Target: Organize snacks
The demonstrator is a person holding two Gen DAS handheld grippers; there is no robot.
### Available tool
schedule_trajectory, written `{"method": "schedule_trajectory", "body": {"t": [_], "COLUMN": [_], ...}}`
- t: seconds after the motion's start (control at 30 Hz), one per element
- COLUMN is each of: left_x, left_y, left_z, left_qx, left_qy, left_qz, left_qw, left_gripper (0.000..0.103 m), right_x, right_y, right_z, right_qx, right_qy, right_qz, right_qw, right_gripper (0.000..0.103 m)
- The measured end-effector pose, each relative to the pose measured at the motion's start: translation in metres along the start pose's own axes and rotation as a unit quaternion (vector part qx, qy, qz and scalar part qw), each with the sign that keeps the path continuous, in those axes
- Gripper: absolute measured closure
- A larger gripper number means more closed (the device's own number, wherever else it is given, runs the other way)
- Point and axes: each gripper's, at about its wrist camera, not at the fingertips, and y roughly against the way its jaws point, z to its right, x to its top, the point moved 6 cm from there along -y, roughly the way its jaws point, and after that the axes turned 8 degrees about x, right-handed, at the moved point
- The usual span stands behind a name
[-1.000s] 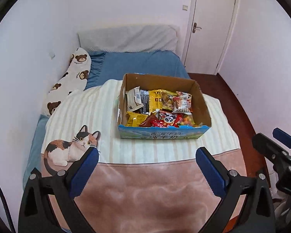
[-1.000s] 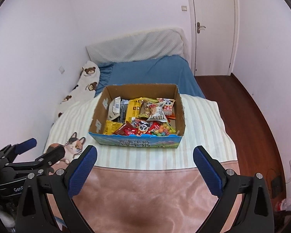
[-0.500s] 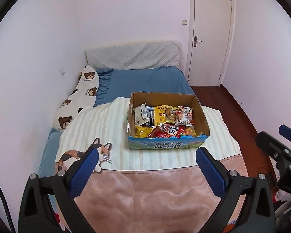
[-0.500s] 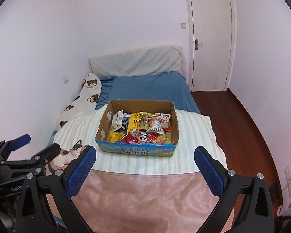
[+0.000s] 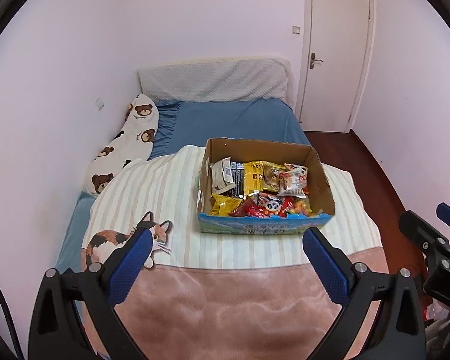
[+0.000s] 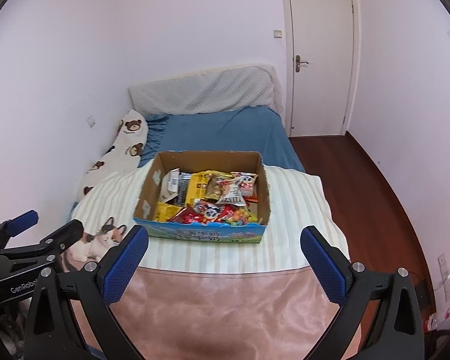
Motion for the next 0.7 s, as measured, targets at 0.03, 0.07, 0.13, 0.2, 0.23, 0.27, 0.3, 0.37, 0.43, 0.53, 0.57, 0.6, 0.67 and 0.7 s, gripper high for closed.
{"method": "schedule_trajectory", "body": {"t": [0.03,0.07,0.13,0.2,0.23,0.27,0.3,0.37,0.43,0.53,0.57,0.6,0.67,0.7], "left_x": [0.001,0.003,0.006,0.011,0.013,0.015,0.018,0.024,0.03,0.036,0.036,0.038,0.038,0.039], "left_y": [-0.005,-0.01,-0.02,-0.033,-0.039,-0.043,-0.047,-0.056,-0.065,-0.079,-0.083,-0.088,-0.097,-0.101], "left_z": [0.003,0.005,0.008,0.014,0.015,0.016,0.016,0.018,0.019,0.022,0.023,0.024,0.027,0.028], "left_qx": [0.0,0.0,0.003,0.004,0.004,0.003,0.005,0.01,0.014,0.021,0.023,0.024,0.022,0.021], "left_qy": [-0.001,-0.001,-0.002,-0.004,-0.003,0.0,0.004,0.004,0.003,-0.002,-0.002,-0.003,-0.004,-0.004], "left_qz": [-0.003,-0.005,-0.005,-0.009,-0.011,-0.012,-0.009,-0.008,-0.007,-0.009,-0.01,-0.013,-0.021,-0.024], "left_qw": [1.0,1.0,1.0,0.9999,0.9999,0.9999,0.9999,0.9999,0.9999,0.9997,0.9997,0.9996,0.9995,0.9995], "left_gripper": [0.0,0.0,0.0,0.0,0.0,0.0,0.0,0.0,0.0,0.0,0.0,0.0,0.0,0.0], "right_x": [0.001,0.002,0.005,0.008,0.01,0.011,0.013,0.016,0.018,0.021,0.022,0.022,0.022,0.022], "right_y": [-0.004,-0.01,-0.021,-0.032,-0.037,-0.043,-0.05,-0.059,-0.07,-0.085,-0.089,-0.095,-0.105,-0.108], "right_z": [0.002,0.005,0.011,0.016,0.019,0.021,0.025,0.03,0.037,0.044,0.046,0.049,0.052,0.053], "right_qx": [-0.002,-0.008,-0.012,-0.019,-0.022,-0.025,-0.029,-0.035,-0.04,-0.048,-0.05,-0.052,-0.054,-0.055], "right_qy": [-0.001,-0.002,-0.005,-0.008,-0.008,-0.009,-0.011,-0.014,-0.018,-0.021,-0.022,-0.023,-0.025,-0.025], "right_qz": [0.001,0.001,-0.001,0.0,-0.001,-0.001,-0.002,-0.005,-0.008,-0.012,-0.013,-0.015,-0.02,-0.024], "right_qw": [1.0,1.0,1.0,1.0,1.0,1.0,1.0,0.999,0.999,0.999,0.998,0.998,0.998,0.998], "right_gripper": [0.0,0.0,0.0,0.0,0.0,0.0,0.0,0.0,0.0,0.0,0.0,0.0,0.0,0.0]}}
